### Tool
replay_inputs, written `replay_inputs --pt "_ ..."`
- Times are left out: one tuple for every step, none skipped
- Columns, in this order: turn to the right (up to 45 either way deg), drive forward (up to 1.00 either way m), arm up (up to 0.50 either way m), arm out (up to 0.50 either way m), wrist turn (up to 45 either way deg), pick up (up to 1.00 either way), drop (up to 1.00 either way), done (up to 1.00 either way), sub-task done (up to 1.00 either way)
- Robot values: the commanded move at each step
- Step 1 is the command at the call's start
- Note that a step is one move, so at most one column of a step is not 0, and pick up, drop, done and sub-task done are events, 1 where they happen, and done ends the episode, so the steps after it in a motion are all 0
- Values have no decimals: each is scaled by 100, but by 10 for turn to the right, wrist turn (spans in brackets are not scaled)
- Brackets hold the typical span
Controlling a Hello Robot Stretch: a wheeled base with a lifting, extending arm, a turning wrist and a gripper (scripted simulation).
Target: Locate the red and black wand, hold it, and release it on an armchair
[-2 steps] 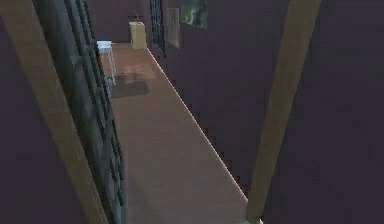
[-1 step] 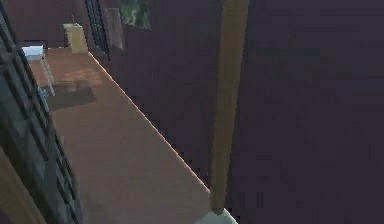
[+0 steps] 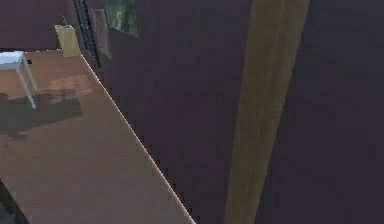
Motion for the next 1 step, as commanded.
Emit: replay_inputs --pt "-300 0 0 0 0 0 0 0 0"
